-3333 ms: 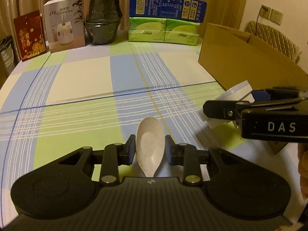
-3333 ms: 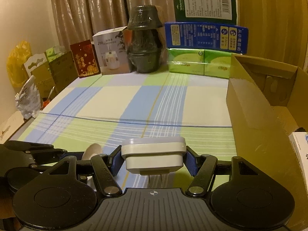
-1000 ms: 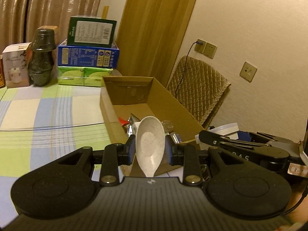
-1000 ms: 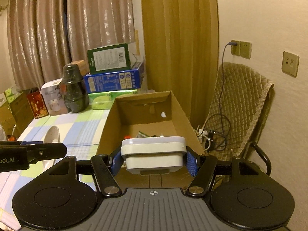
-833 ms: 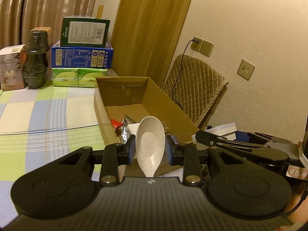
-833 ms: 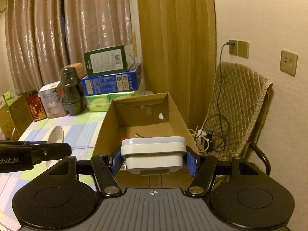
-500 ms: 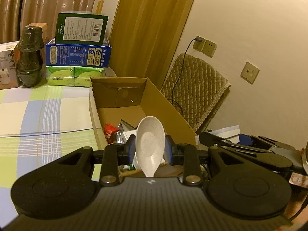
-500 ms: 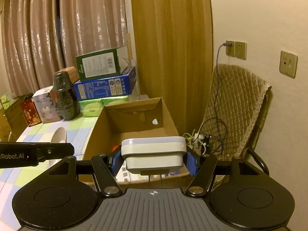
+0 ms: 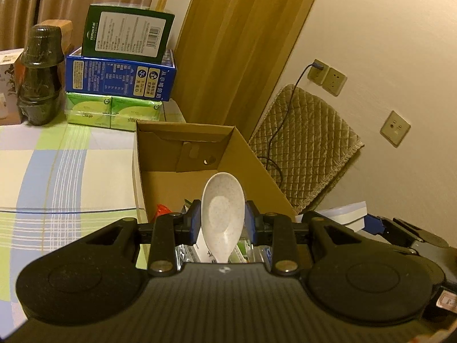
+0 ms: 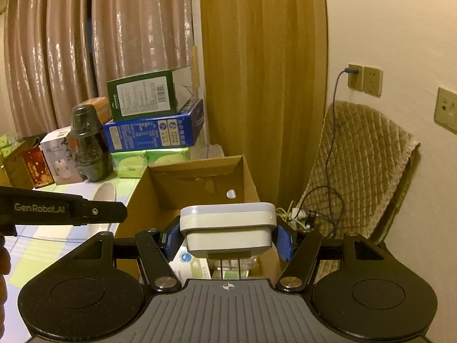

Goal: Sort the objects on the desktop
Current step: 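Lower the spoon and adapter into the cardboard box and open both tools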

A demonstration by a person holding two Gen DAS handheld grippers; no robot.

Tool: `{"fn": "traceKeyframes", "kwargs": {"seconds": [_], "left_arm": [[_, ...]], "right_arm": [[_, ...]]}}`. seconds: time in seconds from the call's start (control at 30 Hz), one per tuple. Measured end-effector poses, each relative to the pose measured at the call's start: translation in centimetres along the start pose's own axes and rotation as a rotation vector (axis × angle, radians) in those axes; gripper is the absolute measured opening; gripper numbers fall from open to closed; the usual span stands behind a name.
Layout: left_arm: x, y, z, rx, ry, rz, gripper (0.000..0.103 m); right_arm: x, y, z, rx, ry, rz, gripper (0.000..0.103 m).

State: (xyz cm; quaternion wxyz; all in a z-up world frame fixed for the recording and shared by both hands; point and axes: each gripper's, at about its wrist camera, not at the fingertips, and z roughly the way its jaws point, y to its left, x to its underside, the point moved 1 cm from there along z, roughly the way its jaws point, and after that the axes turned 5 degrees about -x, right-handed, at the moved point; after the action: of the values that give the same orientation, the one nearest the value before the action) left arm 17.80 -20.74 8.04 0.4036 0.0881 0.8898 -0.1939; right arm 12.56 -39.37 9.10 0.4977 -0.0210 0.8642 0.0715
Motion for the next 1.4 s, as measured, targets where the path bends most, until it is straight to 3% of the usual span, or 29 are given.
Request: {"fn": "traceKeyframes", "kwargs": {"seconds": [1.03, 1.13, 1.4], "left_arm": [[-4.4, 2.7, 7.3, -0.049, 0.022, -0.049, 0.023], [-4.8, 2.5, 8.1, -0.058, 0.027, -0.028, 0.032], [-4.6, 3.3, 7.1, -0.064, 0.005, -0.034, 0.039]], "right_arm": [[-4.5, -1.5, 7.5, -0.017, 0.019, -0.038, 0.062], [-4.7, -1.7, 7.8, -0.015, 0.021, -0.029, 0.062], [-4.1, -2.4, 8.1, -0.028, 0.041, 0.001, 0.062]]}}
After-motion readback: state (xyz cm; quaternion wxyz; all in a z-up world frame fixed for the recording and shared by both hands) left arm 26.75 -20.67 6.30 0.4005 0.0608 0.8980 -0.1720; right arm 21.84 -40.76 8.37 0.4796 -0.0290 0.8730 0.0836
